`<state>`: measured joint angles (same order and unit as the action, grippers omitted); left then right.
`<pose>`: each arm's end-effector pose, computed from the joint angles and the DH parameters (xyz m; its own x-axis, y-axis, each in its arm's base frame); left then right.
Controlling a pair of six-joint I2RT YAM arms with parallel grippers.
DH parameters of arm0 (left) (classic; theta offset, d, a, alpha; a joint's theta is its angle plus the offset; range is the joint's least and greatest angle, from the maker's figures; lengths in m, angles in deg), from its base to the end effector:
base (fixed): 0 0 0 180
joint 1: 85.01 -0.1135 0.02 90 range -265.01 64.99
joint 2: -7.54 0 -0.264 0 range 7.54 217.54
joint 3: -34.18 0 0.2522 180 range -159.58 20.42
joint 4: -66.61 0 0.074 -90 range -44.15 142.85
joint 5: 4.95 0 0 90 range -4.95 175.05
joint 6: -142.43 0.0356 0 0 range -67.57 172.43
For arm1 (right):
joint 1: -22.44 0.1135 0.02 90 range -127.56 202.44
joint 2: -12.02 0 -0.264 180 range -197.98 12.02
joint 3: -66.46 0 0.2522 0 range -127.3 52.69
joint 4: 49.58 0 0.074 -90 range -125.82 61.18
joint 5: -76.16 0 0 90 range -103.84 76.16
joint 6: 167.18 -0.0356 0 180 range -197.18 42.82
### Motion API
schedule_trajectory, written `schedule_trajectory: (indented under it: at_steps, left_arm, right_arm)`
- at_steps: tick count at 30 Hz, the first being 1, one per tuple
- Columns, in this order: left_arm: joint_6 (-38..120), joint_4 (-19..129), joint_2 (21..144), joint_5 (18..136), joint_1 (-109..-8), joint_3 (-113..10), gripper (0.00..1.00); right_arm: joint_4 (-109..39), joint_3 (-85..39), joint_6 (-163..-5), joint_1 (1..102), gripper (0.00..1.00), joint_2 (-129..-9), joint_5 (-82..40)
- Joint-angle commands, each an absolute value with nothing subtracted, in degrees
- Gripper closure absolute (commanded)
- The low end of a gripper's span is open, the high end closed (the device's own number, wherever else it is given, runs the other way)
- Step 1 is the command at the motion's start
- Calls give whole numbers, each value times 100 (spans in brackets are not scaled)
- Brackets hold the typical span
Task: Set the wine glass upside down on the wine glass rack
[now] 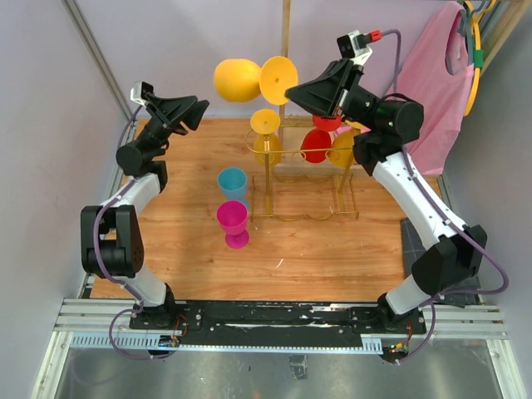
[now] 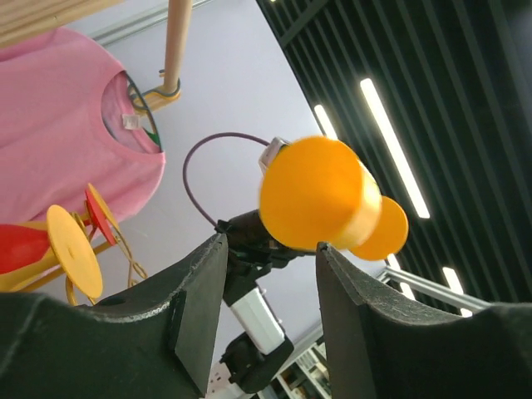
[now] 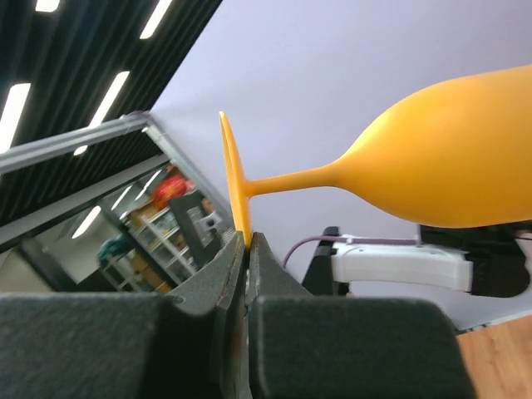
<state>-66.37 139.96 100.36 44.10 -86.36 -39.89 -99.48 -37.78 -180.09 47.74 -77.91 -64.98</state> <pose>0.3307 -0.0155 0.3783 -0.7096 -0.6788 -0.1891 0.5398 -0.3512 -0.7650 0.2648 0.1558 0.5266 -0.7418 0.3258 -0.5862 -0.6651 -0.4694 0.5807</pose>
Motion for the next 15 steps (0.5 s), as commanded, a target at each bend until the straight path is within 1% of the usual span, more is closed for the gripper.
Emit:
schedule_trajectory:
  at_steps: [1, 4, 8, 15]
  left_arm:
    - [-7666, 15504, 9696, 4151, -8754, -3984, 49]
    - [-7665, 15503, 9643, 4088, -8789, -4023, 49]
    - [-7657, 15505, 9576, 4044, -8809, -4064, 50]
    - [-7667, 15501, 9398, 3957, -8817, -4063, 50]
  right_arm:
    - [-8068, -4167, -16322, 4439, 99, -7234, -6516]
    - [-6941, -4455, -15388, 4335, 99, -7135, -6501]
    - [-5727, -4885, -14556, 4163, 99, -7145, -6384]
    - [-4535, -5118, -13927, 3745, 99, -7280, -6136]
